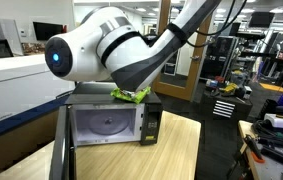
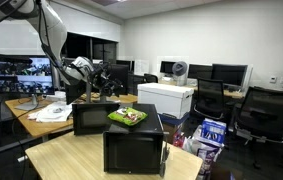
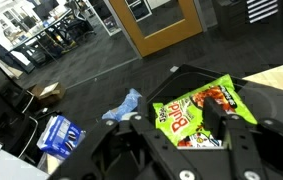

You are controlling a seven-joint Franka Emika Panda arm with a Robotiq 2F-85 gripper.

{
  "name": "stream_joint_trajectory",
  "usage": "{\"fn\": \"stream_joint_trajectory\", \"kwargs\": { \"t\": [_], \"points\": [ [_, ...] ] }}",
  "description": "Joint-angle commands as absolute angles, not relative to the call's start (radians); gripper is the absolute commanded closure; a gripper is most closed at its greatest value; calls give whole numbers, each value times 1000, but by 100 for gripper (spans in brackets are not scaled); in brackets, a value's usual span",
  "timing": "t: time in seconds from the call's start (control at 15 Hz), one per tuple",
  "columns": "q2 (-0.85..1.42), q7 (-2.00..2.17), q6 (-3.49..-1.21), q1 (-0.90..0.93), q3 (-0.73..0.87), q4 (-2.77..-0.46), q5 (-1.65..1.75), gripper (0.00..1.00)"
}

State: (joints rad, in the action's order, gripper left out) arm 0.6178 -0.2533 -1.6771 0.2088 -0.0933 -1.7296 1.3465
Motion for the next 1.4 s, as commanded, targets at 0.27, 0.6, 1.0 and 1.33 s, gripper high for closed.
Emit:
{"fn": "stream_joint_trajectory", "kwargs": {
  "t": [0.27,0.6,1.0,1.33],
  "points": [
    [585,-304,-1898,166,-198,-1776,1182,0],
    [579,-328,-2038,165,-209,-1804,1108,0],
    [568,-336,-2071,219,-190,-1831,1191,0],
    [544,-331,-2149,251,-207,-1866,1289,0]
  ]
}}
